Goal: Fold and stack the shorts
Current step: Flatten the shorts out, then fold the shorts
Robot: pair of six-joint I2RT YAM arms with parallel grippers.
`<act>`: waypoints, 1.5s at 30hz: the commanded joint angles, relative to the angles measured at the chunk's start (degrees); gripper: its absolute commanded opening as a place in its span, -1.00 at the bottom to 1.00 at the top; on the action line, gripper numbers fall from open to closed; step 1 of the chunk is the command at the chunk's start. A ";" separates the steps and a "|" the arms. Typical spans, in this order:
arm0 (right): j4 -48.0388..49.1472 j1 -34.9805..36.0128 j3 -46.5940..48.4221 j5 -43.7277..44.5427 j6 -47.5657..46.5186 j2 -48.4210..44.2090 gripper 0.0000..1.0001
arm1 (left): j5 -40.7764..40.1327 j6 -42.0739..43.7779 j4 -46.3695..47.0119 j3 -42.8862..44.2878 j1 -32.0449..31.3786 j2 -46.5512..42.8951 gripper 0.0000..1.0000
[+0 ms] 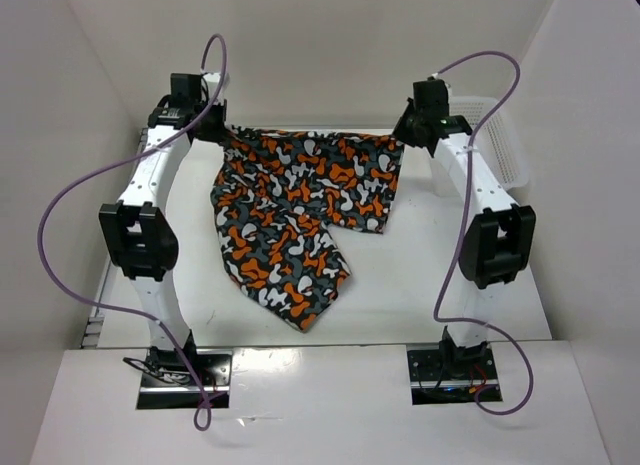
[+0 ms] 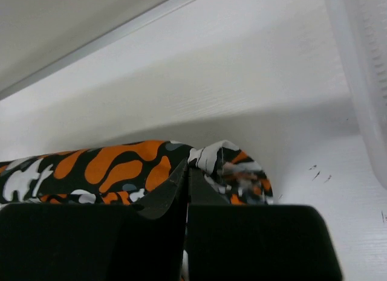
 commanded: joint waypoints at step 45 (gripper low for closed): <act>-17.48 -1.21 36.20 -7.20 -3.76 -35.60 -1.00 | 12.94 0.21 1.65 20.26 5.91 -43.96 -1.00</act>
